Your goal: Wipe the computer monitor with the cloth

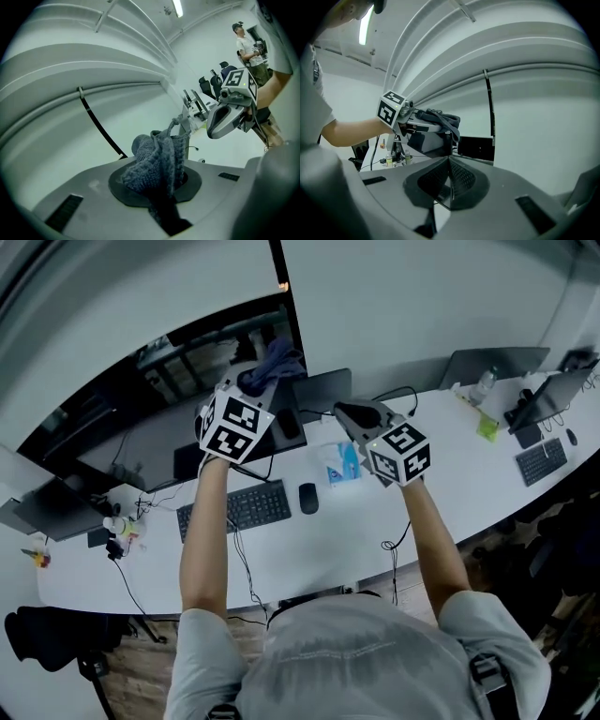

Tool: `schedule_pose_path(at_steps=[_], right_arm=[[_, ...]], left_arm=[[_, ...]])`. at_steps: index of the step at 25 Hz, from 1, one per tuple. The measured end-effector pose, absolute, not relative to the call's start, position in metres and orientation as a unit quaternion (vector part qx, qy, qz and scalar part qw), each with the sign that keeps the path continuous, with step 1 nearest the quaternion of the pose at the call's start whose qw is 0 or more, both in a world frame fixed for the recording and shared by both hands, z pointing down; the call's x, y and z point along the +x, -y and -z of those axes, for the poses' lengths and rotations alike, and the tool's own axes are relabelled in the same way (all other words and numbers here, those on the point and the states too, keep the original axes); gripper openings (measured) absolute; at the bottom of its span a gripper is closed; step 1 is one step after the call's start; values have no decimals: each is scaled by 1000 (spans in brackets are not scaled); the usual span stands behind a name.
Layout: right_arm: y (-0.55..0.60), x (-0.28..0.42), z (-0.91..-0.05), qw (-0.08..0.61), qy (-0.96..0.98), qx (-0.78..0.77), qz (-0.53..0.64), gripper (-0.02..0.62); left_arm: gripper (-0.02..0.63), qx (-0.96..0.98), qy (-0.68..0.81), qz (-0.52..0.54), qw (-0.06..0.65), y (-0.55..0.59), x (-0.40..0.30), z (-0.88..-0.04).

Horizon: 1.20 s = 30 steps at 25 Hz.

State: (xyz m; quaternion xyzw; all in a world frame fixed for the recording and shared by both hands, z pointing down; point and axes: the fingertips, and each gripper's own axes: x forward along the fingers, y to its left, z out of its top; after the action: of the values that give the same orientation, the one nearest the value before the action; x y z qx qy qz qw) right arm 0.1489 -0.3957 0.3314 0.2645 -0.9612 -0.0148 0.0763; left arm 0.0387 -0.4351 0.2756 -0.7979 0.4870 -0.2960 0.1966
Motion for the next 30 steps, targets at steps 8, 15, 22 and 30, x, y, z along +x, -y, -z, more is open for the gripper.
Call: schedule_pose_path(at_steps=[8, 15, 22, 30], right_arm=[[392, 116, -337, 84, 966, 246, 13, 2], [384, 84, -333, 85, 967, 240, 17, 2], [373, 37, -327, 71, 967, 245, 13, 2], [353, -24, -327, 82, 968, 238, 20, 2]], left_arm=[[51, -806, -487, 286, 178, 428, 17, -276], [51, -815, -500, 254, 143, 418, -20, -271], [51, -816, -500, 252, 145, 401, -60, -274], [51, -809, -514, 250, 139, 375, -117, -279]])
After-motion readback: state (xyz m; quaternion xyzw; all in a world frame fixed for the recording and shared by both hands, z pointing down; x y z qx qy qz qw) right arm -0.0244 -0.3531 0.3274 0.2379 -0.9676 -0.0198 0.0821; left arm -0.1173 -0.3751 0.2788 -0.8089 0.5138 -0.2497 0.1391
